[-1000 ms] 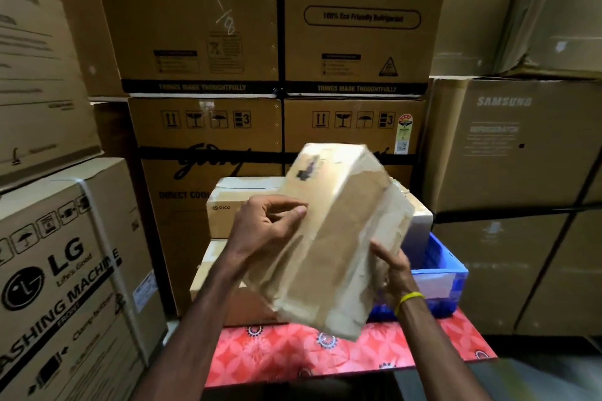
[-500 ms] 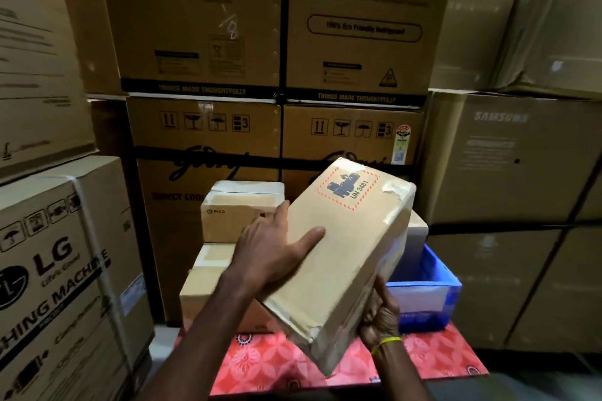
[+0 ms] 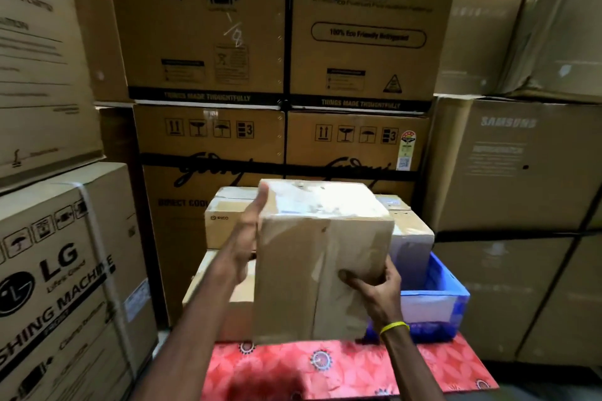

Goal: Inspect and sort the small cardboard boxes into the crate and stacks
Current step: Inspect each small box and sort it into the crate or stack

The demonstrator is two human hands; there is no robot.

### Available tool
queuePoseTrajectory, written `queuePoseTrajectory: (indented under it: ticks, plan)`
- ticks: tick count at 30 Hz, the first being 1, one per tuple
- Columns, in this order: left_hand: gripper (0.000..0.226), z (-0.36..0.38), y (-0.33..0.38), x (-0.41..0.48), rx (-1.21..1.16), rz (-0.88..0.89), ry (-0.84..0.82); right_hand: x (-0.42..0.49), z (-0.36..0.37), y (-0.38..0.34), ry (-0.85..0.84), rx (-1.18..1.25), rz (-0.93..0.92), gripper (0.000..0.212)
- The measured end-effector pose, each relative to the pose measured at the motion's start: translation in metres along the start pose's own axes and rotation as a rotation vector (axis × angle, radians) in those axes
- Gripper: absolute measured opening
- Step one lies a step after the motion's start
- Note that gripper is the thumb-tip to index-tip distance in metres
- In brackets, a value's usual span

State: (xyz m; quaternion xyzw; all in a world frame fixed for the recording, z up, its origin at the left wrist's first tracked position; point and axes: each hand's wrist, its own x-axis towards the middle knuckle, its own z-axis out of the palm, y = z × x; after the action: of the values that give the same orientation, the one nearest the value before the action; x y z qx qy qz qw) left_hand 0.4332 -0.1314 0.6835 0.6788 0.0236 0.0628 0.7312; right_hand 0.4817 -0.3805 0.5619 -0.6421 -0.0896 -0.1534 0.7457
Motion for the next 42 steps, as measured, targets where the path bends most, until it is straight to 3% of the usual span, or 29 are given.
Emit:
queuePoseTrajectory:
  ticks: [3, 5, 9, 10, 11, 13, 15, 17, 19, 20, 22, 24, 26, 27, 30, 32, 35, 38, 42]
  plan:
    - [0.053, -0.029, -0.006, 0.001, -0.104, -0.073, 0.009, 0.011, 0.008, -0.017, -0.027, -0.052, -0.117, 0.081]
    - [0.044, -0.040, -0.019, 0.007, -0.190, -0.057, 0.055, 0.017, 0.018, -0.032, -0.040, 0.041, -0.150, 0.066]
    - [0.053, -0.051, -0.044, 0.007, -0.528, 0.131, 0.123, 0.027, 0.033, -0.044, -0.055, 0.198, -0.164, 0.032]
    - [0.037, -0.054, -0.055, 0.011, -0.561, 0.178, 0.120, 0.030, 0.037, -0.045, 0.000, 0.182, -0.177, 0.030]
    - [0.020, -0.053, -0.058, 0.008, -0.619, 0.220, 0.136, 0.036, 0.041, -0.045, 0.064, 0.169, -0.173, 0.035]
    - [0.040, -0.057, -0.070, 0.010, -0.673, 0.263, 0.187, 0.045, 0.047, -0.051, 0.088, 0.176, -0.140, 0.054]
    - [0.016, -0.064, -0.074, 0.010, -0.721, 0.302, 0.188, 0.054, 0.043, -0.049, -0.029, 0.192, -0.033, 0.078]
    - [0.038, -0.073, -0.083, 0.014, -0.733, 0.340, 0.162, 0.063, 0.037, -0.039, -0.149, 0.182, 0.082, 0.109]
    - [0.012, -0.080, -0.087, 0.013, -0.729, 0.341, 0.191, 0.075, 0.029, -0.027, -0.220, 0.092, 0.211, 0.151]
    - [0.018, -0.082, -0.090, 0.014, -0.722, 0.359, 0.194, 0.077, 0.024, -0.022, -0.250, 0.065, 0.251, 0.162]
    - [0.041, -0.087, -0.096, 0.020, -0.662, 0.330, 0.216, 0.080, 0.016, -0.010, -0.288, 0.088, 0.262, 0.159]
    - [0.033, -0.086, -0.090, 0.016, -0.630, 0.347, 0.238, 0.073, 0.015, -0.010, -0.241, 0.154, 0.271, 0.128]
    - [0.063, -0.089, -0.084, 0.015, -0.568, 0.335, 0.239, 0.066, 0.011, -0.007, -0.164, 0.386, 0.366, 0.083]
    - [0.070, -0.090, -0.082, 0.015, -0.537, 0.342, 0.235, 0.064, 0.009, -0.003, -0.128, 0.472, 0.404, 0.076]
    - [0.056, -0.090, -0.076, 0.018, -0.379, 0.342, 0.285, 0.062, -0.002, 0.014, -0.006, 0.544, 0.488, 0.090]
    - [0.049, -0.088, -0.080, 0.022, -0.284, 0.301, 0.323, 0.057, -0.002, 0.021, 0.070, 0.540, 0.530, 0.076]
    - [0.058, -0.080, -0.086, 0.029, -0.028, 0.195, 0.431, 0.056, 0.004, 0.033, 0.119, 0.469, 0.622, 0.075]
    - [0.055, -0.076, -0.088, 0.032, 0.202, 0.089, 0.591, 0.053, 0.012, 0.038, 0.166, 0.465, 0.582, 0.065]
    - [0.058, -0.074, -0.088, 0.034, 0.293, 0.002, 0.698, 0.048, 0.019, 0.045, 0.139, 0.489, 0.557, 0.055]
